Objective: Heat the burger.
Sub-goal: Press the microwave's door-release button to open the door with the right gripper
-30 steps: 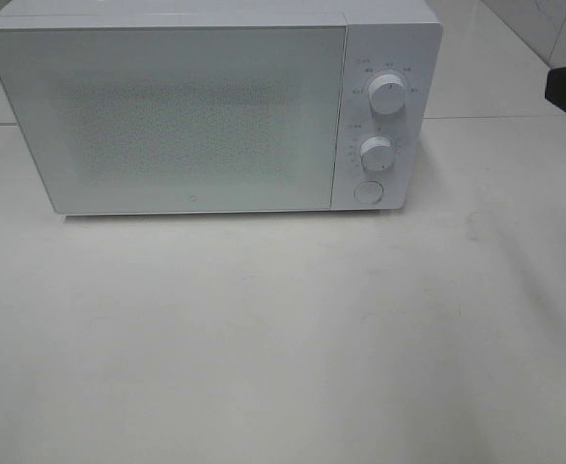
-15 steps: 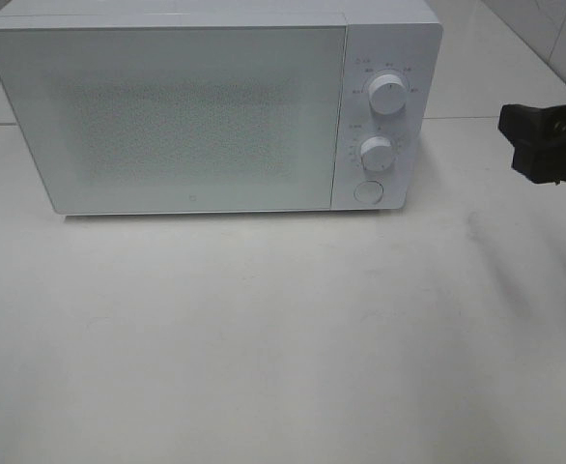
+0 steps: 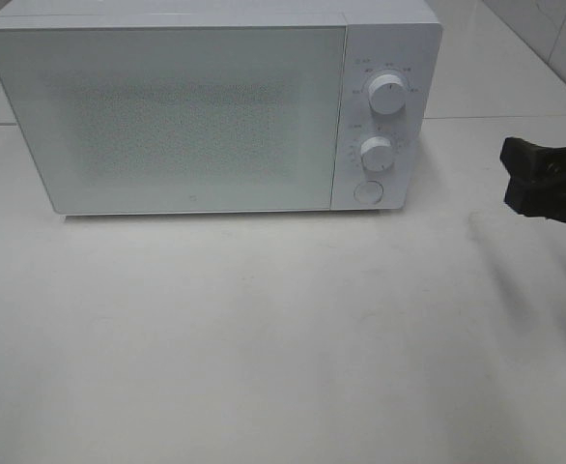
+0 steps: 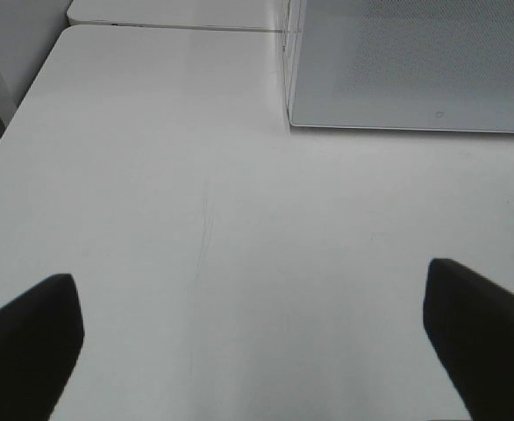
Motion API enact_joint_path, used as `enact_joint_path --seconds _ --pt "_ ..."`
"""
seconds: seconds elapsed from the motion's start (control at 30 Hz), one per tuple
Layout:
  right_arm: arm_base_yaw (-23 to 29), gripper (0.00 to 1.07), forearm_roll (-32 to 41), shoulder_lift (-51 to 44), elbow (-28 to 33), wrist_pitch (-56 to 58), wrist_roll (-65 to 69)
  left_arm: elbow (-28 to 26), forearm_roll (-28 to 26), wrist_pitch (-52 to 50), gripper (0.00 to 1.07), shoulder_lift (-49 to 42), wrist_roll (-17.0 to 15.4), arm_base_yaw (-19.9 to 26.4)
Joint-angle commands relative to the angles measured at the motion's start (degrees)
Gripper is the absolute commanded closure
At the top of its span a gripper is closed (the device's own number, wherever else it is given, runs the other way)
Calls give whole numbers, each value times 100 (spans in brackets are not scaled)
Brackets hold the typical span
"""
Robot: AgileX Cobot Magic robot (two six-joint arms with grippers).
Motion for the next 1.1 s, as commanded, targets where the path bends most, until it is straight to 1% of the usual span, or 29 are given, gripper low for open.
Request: enact_joint_path --seconds 0.03,0.07,0.1,0.13,0.17,0.2,0.23,0.27,0.3,0.33,0.37,0.4,0.43,0.47,0.5,0.57,0.6,0.63,0.67,0.73,0.77,0.83,0.93,1.1 --pt "401 32 338 241 11 -367 -378 0 6 -29 9 -97 17 23" --pt "705 32 647 441 11 -579 -619 0 6 -29 9 -97 17 23" --pt "877 32 831 550 11 -716 -728 0 6 -29 9 -97 17 23" --pt "877 32 831 550 11 -716 -728 0 6 -29 9 -97 17 23" --pt "1180 32 1197 773 11 -963 -905 0 6 -29 9 -97 17 23" --pt "1180 32 1197 773 11 -963 -905 0 6 -29 9 -97 17 23" --pt "1352 32 1398 882 11 -1100 -980 0 6 -29 9 -97 17 23" --pt "1719 32 1833 1054 11 -1341 -1094 0 6 -29 9 -97 17 23" --pt "1719 32 1833 1054 11 -1341 -1094 0 6 -29 9 -97 17 23" --pt "1902 32 2028 1152 11 -1484 -1157 0 6 -29 9 -97 17 23" --pt "2217 32 2343 1324 11 -1725 -1226 0 6 -29 9 -97 17 23" --pt "2217 32 2343 1324 11 -1725 -1226 0 6 -29 9 -97 17 23" --pt "2343 32 2464 1392 11 -1811 -1232 0 6 -29 9 -97 17 23" --pt "2618 32 2739 1553 -34 -1891 -1232 0 6 -29 9 -97 17 23" --pt "2618 32 2739 1553 -34 -1891 -1232 0 6 -29 9 -97 17 23" --pt "3008 32 3094 1770 -172 -1885 -1232 0 6 -29 9 -97 17 23" --pt "3008 32 3094 1770 -172 -1885 -1232 0 6 -29 9 -97 17 23" --pt "3197 32 3237 1891 -269 -1885 -1243 0 6 -29 9 -97 17 23" --pt "3197 32 3237 1891 -269 -1885 -1243 0 6 -29 9 -97 17 23" --pt "3432 32 3403 2057 -430 -1879 -1261 0 6 -29 9 -97 17 23" --pt "3432 32 3403 2057 -430 -1879 -1261 0 6 -29 9 -97 17 23" --pt "3621 32 3507 2172 -584 -1851 -1358 0 6 -29 9 -97 17 23" --pt "3718 32 3524 2275 -688 -1822 -1438 0 6 -29 9 -97 17 23" --pt "3724 32 3529 2286 -733 -1805 -1324 0 6 -29 9 -97 17 23"
